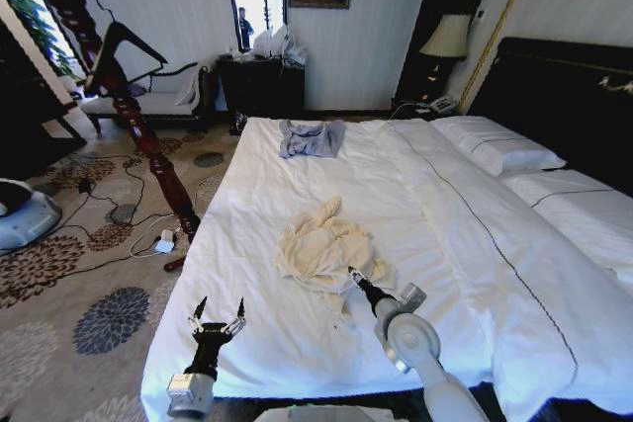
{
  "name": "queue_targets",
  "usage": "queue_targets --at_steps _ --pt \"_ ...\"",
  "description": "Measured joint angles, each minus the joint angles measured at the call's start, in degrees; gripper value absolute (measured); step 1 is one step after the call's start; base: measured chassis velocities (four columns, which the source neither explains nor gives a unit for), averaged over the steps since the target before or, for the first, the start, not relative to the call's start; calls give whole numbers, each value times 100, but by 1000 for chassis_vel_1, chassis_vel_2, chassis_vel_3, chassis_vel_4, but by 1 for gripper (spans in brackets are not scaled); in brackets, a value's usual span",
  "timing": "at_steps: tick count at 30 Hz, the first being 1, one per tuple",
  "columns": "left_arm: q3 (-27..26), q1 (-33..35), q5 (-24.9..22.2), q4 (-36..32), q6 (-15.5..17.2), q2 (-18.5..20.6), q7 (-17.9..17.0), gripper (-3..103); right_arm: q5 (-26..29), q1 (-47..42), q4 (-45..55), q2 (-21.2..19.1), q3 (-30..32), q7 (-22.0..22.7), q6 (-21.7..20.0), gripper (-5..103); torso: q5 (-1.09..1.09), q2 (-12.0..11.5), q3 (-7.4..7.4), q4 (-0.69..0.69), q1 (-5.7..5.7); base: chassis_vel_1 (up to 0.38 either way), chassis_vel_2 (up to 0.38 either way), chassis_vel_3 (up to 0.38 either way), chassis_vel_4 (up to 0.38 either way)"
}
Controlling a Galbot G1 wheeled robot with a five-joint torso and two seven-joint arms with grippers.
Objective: Pick up the clothes from the bed and hang them on the clothes hanger.
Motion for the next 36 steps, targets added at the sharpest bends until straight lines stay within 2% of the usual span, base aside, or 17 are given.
queue_targets --at_steps 3,6,7,10,12,13,15,18,24,27,29,30,34,36 --pt "41 29 23 12 -5 -23 -46 100 -92 15 -66 -12 -8 -107 49 48 0 0 0 0 0 0 0 0 0" --pt "48 39 34 14 -5 -26 -98 100 -245 7 -71 -40 -8 -268 147 42 0 0 0 0 0 0 0 0 0" --pt "51 41 35 13 -3 -26 -123 100 -390 0 -71 -70 -15 -389 235 32 0 0 0 0 0 0 0 0 0" --pt "52 41 36 5 2 -26 -139 100 -506 0 -69 -99 -22 -512 339 27 0 0 0 0 0 0 0 0 0" --pt "53 25 36 4 7 -22 -150 100 -638 13 -30 -131 -25 -748 526 15 0 0 0 0 0 0 0 0 0" --pt "53 25 36 4 7 -22 -150 100 -638 13 -30 -131 -25 -748 526 15 0 0 0 0 0 0 0 0 0" --pt "52 7 27 37 7 -11 -161 100 -737 19 9 -163 -28 -962 637 5 0 0 0 0 0 0 0 0 0" --pt "37 -14 -22 89 -1 12 -172 100 -809 25 48 -205 -44 -1139 715 1 0 0 0 0 0 0 0 0 0" --pt "-31 -16 -125 135 -31 59 -183 100 -783 87 107 -199 15 -1421 932 0 0 0 0 0 0 0 0 0 0" --pt "-156 -15 -270 161 -55 123 -187 100 -741 220 393 -244 259 -2348 1452 0 0 0 0 0 0 0 0 0 0" --pt "-219 -21 -351 177 -55 153 -187 100 -659 271 591 -273 364 -2765 1678 0 0 0 0 1 0 0 0 0 0" --pt "-219 -21 -351 177 -55 153 -187 100 -659 271 591 -273 364 -2765 1678 0 0 0 0 1 0 0 0 0 0" --pt "-308 -48 -479 223 -57 210 -187 100 -522 254 842 -288 507 -3402 1937 0 0 0 0 0 0 0 0 0 0" --pt "-318 -49 -493 227 -59 220 -187 100 -517 248 858 -287 525 -3461 1960 0 0 0 0 0 0 0 0 0 0"
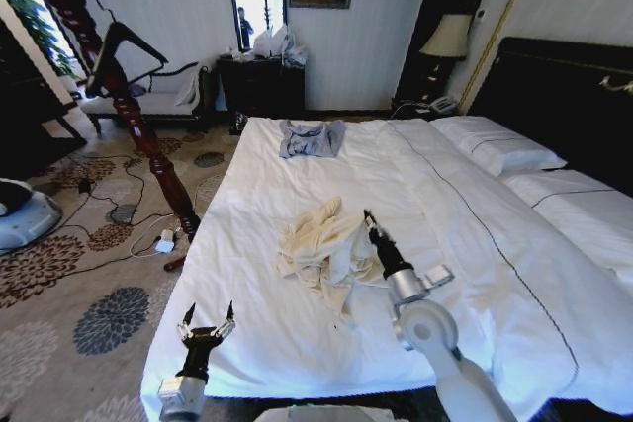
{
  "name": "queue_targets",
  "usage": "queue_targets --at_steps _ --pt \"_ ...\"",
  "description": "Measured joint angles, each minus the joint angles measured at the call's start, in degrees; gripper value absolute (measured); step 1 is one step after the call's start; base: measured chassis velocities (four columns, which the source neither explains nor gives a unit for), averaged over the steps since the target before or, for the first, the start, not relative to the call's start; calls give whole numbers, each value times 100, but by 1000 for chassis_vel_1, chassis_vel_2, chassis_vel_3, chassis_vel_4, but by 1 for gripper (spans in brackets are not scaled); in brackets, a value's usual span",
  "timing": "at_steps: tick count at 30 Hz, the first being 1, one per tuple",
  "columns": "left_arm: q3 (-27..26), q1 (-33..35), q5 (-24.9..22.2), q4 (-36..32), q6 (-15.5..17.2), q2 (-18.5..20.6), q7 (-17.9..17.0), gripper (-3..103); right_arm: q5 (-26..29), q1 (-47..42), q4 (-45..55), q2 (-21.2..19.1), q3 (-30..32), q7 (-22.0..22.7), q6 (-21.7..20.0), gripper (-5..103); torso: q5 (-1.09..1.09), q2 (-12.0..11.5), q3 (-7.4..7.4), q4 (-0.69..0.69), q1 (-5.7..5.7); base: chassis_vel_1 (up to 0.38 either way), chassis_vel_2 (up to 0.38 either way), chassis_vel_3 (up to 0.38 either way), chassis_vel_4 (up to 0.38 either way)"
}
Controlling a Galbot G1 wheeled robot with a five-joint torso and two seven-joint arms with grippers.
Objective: Pick up the clothes from the bed and hang them on the clothes hanger.
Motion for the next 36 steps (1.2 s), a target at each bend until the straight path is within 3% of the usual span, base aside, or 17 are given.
queue_targets --at_steps 5,7,9,11,14,19,25,32,34,36 --pt "-51 -10 -82 37 -14 49 0 100 200 200 68 -137 157 -26 11 0 2 0 0 -1 0 0 0 0 0" --pt "-52 -9 -93 42 -15 77 1 100 429 534 75 -499 200 156 -47 0 3 0 0 -1 0 0 0 0 0" --pt "-42 -10 -97 42 -18 100 3 100 812 1130 22 -1112 290 388 -96 0 -1 0 0 2 0 0 0 0 0" --pt "-42 -10 -97 42 -18 100 3 100 812 1130 22 -1112 290 388 -96 0 -1 0 0 2 0 0 0 0 0" --pt "-22 -13 -113 27 -34 101 5 100 1446 1881 -47 -1741 504 635 -126 0 1 0 0 1 1 0 0 0 0" --pt "-79 11 -121 24 -55 120 8 100 1637 2041 95 -1846 662 713 -184 0 2 0 0 0 1 0 0 0 0" --pt "-138 20 -133 14 -69 133 16 100 1551 1931 260 -1832 767 685 -223 0 1 0 0 0 1 0 0 0 0" --pt "-100 25 -92 11 -104 97 39 100 1271 1178 607 -1739 976 589 -225 0 0 0 -1 1 0 0 0 0 0" --pt "-88 18 -73 12 -107 81 39 100 886 527 749 -1631 901 835 -291 0 -1 0 -1 2 0 0 0 0 0" --pt "-79 15 -62 21 -107 75 39 100 91 -304 691 -1540 628 1597 -674 0 1 1 -1 -1 -1 0 0 0 0"
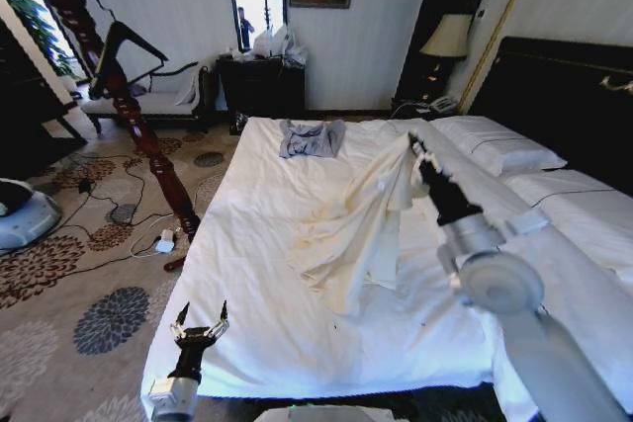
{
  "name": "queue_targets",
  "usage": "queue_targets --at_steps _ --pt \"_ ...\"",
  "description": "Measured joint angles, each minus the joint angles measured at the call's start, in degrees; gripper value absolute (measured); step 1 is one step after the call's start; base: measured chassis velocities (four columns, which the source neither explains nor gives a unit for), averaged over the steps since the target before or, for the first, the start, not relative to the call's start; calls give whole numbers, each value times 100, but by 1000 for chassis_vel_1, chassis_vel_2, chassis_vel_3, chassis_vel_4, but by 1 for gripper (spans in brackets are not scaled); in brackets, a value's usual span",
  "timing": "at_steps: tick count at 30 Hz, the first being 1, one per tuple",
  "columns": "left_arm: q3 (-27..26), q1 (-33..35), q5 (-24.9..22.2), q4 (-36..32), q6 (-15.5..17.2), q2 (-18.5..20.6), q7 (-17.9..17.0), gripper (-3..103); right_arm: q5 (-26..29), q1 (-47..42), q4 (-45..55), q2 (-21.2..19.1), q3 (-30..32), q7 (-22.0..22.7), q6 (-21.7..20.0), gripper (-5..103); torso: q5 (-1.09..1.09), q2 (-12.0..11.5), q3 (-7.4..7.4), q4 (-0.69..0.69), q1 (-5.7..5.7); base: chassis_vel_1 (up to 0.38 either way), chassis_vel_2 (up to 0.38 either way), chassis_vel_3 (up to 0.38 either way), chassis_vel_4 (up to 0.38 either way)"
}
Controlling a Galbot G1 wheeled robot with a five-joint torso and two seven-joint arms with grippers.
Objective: Pick up the clothes from the bed and hang them on the clothes hanger.
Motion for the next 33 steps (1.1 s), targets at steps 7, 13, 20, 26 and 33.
queue_targets --at_steps 7,13,20,26,33 --pt "77 -16 63 32 -1 -12 0 100 -998 -1392 -475 146 -785 1380 -702 0 1 0 0 0 0 0 0 0 0" --pt "66 -3 81 72 -39 -17 3 100 -1419 -2038 -236 47 -1274 1732 -1621 -1 -1 0 0 2 0 0 0 0 0" --pt "-129 46 -42 62 -93 41 -15 100 -820 -2245 543 -370 -1143 2590 -3178 21 -1 1 0 0 -1 0 0 0 0" --pt "-154 1 -56 160 -114 8 -35 100 -323 -1033 598 -822 -779 2461 -3524 42 1 0 1 4 1 0 0 0 0" --pt "-167 -119 -38 341 -115 -32 -66 100 -330 795 -160 -1571 -1574 1705 -3600 74 1 -1 1 1 1 0 0 0 0"
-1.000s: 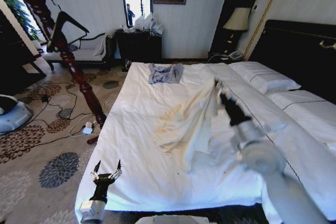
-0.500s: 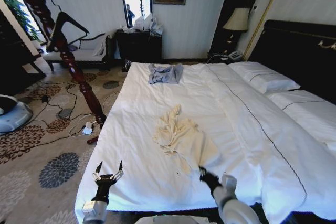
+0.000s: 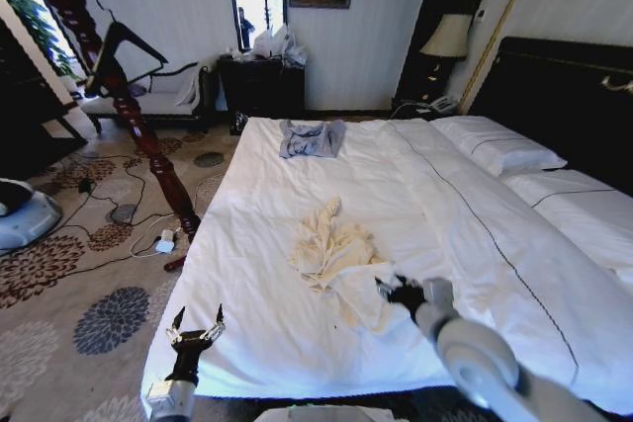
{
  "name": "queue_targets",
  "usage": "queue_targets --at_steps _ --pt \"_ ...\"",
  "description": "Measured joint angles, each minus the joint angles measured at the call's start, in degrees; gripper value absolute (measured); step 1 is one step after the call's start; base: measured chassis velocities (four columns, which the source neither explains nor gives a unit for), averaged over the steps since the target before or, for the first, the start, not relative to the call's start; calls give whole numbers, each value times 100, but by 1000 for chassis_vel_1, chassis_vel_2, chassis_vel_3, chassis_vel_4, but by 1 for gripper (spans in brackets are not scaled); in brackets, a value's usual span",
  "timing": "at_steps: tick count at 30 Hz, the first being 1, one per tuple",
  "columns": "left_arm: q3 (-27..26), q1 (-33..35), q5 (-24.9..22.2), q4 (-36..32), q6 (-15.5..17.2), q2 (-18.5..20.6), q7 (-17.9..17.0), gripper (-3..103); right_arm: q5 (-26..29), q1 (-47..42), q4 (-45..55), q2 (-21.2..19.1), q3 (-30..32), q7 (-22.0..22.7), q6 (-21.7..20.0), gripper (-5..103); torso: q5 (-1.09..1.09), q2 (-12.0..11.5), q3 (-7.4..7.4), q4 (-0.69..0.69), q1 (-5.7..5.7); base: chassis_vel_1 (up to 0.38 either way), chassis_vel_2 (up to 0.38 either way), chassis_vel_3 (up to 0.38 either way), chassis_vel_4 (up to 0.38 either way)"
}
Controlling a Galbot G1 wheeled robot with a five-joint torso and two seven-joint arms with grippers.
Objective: Pick up the clothes from the bed and hang them on the clothes hanger.
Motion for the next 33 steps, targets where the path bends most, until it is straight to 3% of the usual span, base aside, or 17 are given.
queue_targets --at_steps 2,3,6,8,12,13,14,15,18,21,23,26,33 --pt "-8 -7 -3 12 0 0 -6 100 46 146 -45 0 -110 -12 -5 74 -1 0 0 0 0 0 0 0 0" --pt "-34 -33 -15 49 0 -1 -19 100 299 792 -235 73 -597 16 -105 85 -1 0 1 0 0 0 0 0 0" --pt "-73 -42 -44 71 -10 2 -30 100 329 1386 -386 139 -1042 15 -271 90 0 0 0 1 0 0 0 0 0" --pt "-110 -57 -87 90 -11 18 -37 100 115 1993 -593 136 -1491 -341 -342 99 -1 0 0 1 0 0 0 0 0" --pt "-150 -140 -112 111 -13 39 -54 100 -49 2650 -872 56 -1933 -1540 -353 100 -2 0 0 2 0 0 0 0 0" --pt "-150 -140 -112 111 -13 39 -54 100 -49 2650 -872 56 -1933 -1540 -353 100 -2 0 0 2 0 0 0 0 0" --pt "-169 -192 -113 87 -2 82 -58 100 -276 2825 -1018 35 -2143 -2177 -354 100 -3 0 0 -2 0 0 0 0 0" --pt "-193 -225 -123 41 19 113 -61 100 -434 2938 -1112 52 -2323 -2388 -354 100 -3 0 -1 -2 0 0 0 0 0" --pt "-237 -256 -191 -44 76 167 -66 100 -708 3056 -1268 136 -2608 -2586 -355 100 -1 0 0 0 0 0 0 0 0" --pt "-272 -248 -286 -103 118 203 -70 100 -1680 3142 -1556 285 -3062 -3011 -352 100 -1 0 -1 0 0 0 0 0 0" --pt "-269 -247 -285 -102 116 190 -71 100 -1873 3151 -1601 301 -3137 -3070 -351 100 -1 0 -1 0 -1 0 0 0 0" --pt "-228 -243 -276 -101 113 130 -74 100 -2705 3127 -1716 282 -3285 -3281 -344 100 -1 0 0 1 -1 0 0 0 0" --pt "-204 -282 -227 -128 114 110 -76 100 -3153 3028 -1610 10 -3232 -3330 -337 100 -1 0 -1 0 -1 0 0 0 0"
